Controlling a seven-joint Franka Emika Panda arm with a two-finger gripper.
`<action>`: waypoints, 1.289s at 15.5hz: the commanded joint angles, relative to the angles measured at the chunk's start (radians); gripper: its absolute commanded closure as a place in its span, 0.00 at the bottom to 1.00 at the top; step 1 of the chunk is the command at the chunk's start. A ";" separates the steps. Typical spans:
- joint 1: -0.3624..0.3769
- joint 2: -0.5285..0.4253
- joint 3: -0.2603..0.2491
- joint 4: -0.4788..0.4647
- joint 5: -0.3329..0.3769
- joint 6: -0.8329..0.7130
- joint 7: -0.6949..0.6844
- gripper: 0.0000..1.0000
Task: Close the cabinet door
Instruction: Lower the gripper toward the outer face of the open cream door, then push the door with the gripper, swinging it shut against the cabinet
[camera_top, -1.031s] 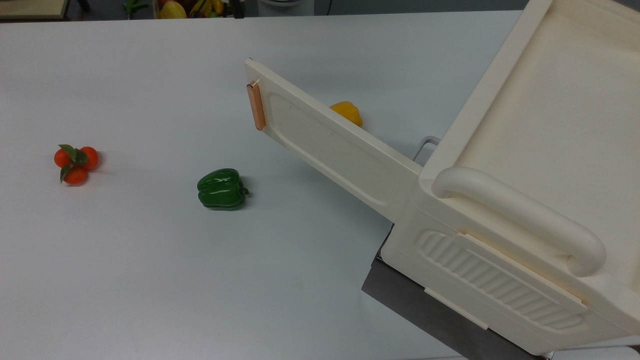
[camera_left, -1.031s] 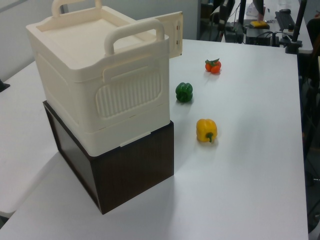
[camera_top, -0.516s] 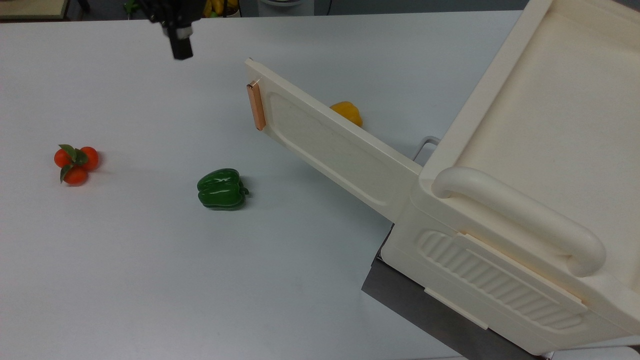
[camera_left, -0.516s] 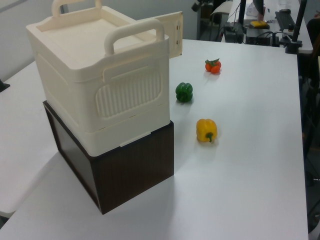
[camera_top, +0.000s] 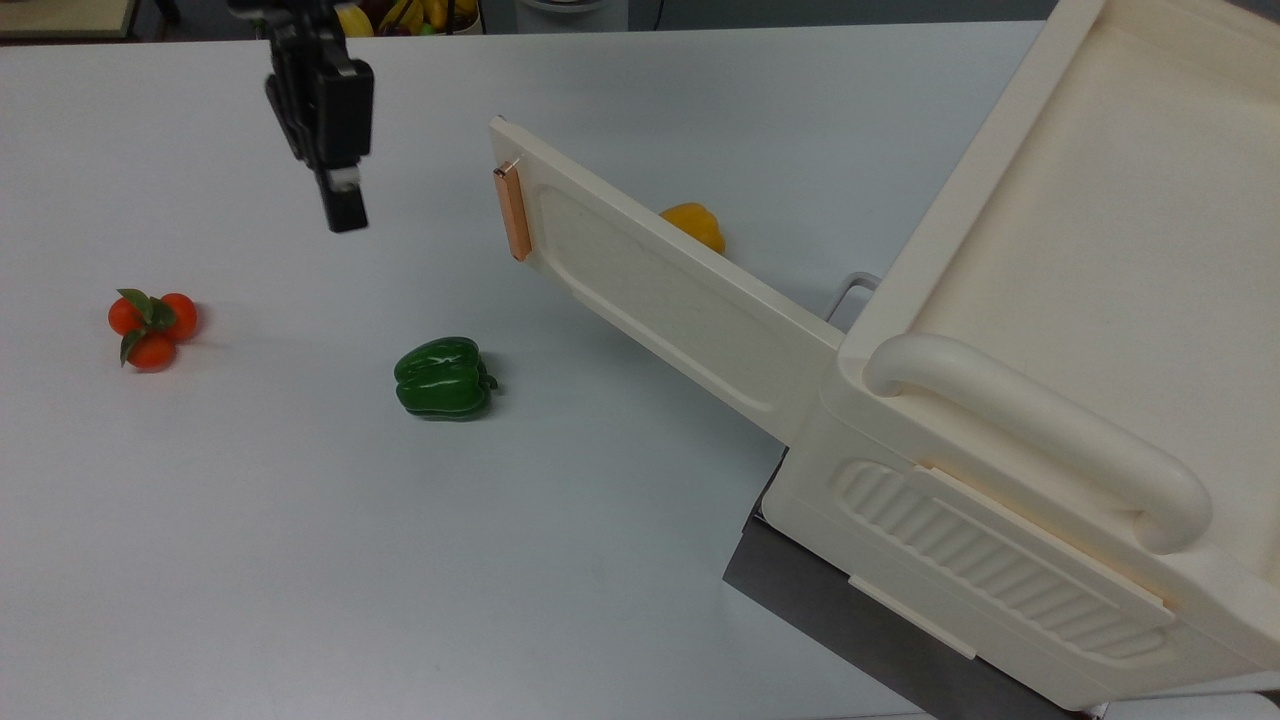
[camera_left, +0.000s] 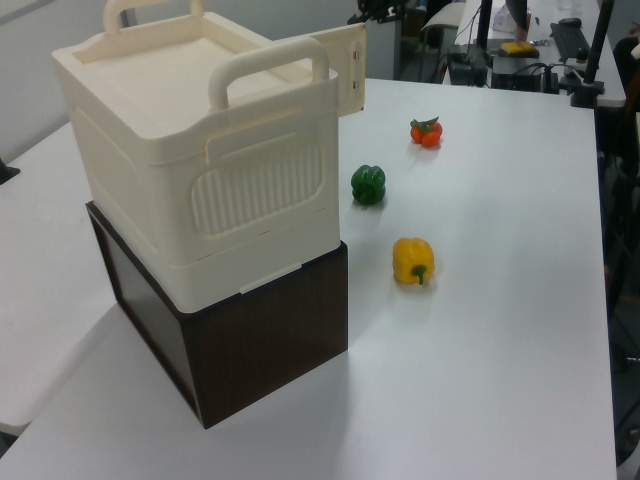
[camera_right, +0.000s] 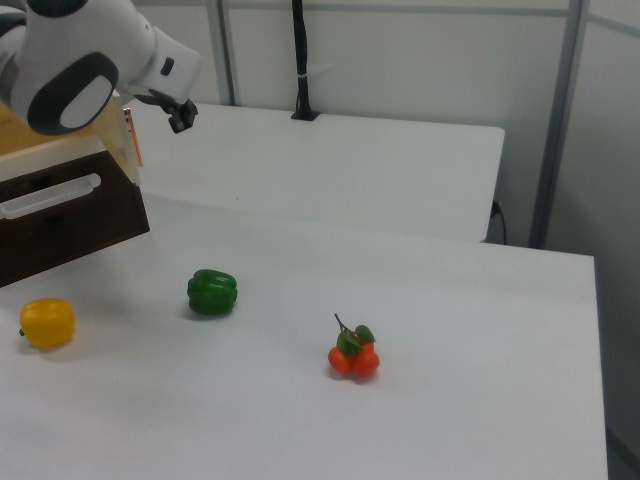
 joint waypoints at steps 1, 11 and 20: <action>0.037 0.022 0.017 -0.005 0.073 0.051 0.032 1.00; 0.038 0.015 0.103 -0.046 0.087 -0.093 0.017 1.00; 0.040 0.010 0.250 -0.041 0.081 -0.209 0.000 1.00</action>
